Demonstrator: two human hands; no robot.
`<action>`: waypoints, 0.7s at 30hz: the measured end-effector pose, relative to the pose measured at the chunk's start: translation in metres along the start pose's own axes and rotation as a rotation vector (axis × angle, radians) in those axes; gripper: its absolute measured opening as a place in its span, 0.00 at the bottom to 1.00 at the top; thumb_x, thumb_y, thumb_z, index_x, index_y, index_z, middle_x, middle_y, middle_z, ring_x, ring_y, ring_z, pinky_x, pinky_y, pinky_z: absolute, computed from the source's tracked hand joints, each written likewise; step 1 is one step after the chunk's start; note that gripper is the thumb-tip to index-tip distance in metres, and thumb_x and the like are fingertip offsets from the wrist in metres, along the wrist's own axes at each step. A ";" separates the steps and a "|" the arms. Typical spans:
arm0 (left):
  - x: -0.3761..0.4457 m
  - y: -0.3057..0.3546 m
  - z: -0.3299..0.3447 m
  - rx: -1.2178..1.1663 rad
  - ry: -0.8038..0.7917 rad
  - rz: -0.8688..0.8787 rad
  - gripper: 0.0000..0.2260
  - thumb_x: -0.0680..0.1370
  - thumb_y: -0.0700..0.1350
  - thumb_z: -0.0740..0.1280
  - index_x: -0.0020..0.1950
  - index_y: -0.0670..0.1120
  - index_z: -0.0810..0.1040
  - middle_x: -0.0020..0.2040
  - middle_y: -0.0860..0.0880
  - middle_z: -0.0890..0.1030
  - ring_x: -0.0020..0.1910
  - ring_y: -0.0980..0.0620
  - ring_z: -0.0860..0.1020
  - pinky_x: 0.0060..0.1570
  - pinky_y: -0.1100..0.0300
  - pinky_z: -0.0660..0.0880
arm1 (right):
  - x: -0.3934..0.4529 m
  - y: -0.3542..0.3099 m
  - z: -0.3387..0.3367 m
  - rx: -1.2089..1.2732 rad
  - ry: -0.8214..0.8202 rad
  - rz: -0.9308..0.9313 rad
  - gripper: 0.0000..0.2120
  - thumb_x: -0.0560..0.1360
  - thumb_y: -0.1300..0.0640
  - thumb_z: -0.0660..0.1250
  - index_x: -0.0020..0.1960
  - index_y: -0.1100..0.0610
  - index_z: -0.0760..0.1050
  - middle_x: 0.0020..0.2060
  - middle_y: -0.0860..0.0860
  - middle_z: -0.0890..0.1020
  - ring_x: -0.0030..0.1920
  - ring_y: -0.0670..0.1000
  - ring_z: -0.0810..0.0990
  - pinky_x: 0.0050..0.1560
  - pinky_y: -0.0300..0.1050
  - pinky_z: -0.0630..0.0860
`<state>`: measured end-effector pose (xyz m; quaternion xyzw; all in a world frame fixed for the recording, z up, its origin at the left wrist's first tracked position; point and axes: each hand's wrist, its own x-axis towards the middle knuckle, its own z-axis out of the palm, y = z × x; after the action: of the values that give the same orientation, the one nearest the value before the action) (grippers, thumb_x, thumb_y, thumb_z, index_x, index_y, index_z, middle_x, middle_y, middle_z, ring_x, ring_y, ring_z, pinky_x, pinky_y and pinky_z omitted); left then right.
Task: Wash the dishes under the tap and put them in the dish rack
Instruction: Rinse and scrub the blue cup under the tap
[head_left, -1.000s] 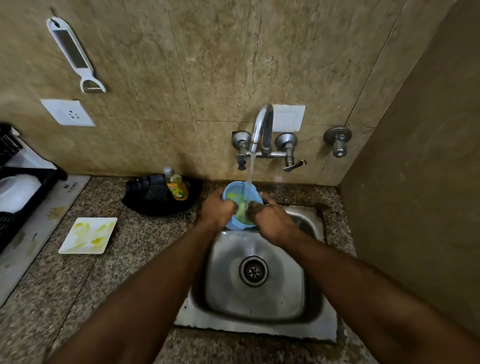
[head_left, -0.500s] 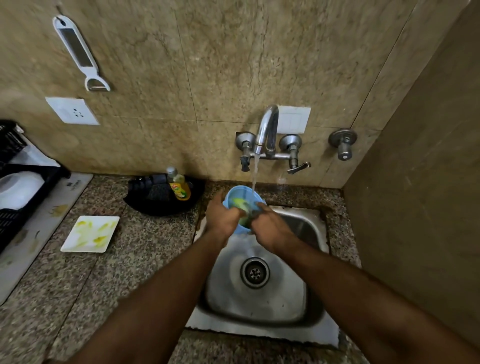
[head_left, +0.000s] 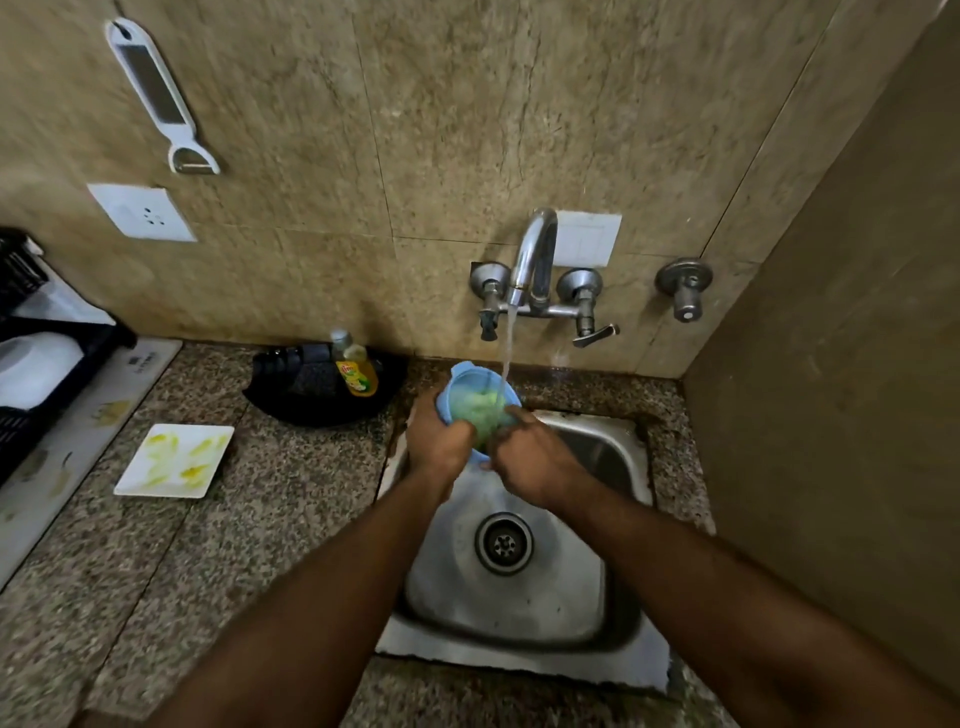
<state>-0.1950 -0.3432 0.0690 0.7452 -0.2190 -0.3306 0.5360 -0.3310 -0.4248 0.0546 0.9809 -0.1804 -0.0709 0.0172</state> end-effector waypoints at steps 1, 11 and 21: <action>0.004 -0.002 -0.004 0.040 -0.049 -0.034 0.24 0.59 0.41 0.64 0.55 0.47 0.83 0.48 0.48 0.85 0.46 0.48 0.83 0.41 0.60 0.79 | -0.004 0.005 0.002 0.000 0.026 -0.026 0.17 0.79 0.44 0.64 0.58 0.54 0.84 0.52 0.53 0.86 0.60 0.55 0.82 0.81 0.55 0.55; -0.007 -0.006 0.003 -0.098 0.062 -0.035 0.29 0.58 0.42 0.70 0.59 0.55 0.81 0.50 0.53 0.85 0.47 0.52 0.84 0.45 0.54 0.83 | 0.004 -0.004 -0.011 -0.052 -0.005 0.058 0.15 0.79 0.57 0.61 0.60 0.54 0.82 0.55 0.51 0.86 0.64 0.52 0.80 0.81 0.49 0.43; 0.002 0.002 -0.006 -0.076 -0.156 -0.209 0.18 0.64 0.33 0.72 0.49 0.48 0.85 0.46 0.44 0.87 0.43 0.43 0.85 0.37 0.57 0.79 | -0.003 0.008 -0.011 -0.124 -0.055 0.032 0.19 0.81 0.56 0.61 0.70 0.53 0.77 0.66 0.52 0.81 0.74 0.50 0.71 0.80 0.50 0.39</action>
<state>-0.1891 -0.3414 0.0714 0.7152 -0.1685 -0.4499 0.5076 -0.3349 -0.4313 0.0668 0.9726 -0.1916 -0.1087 0.0739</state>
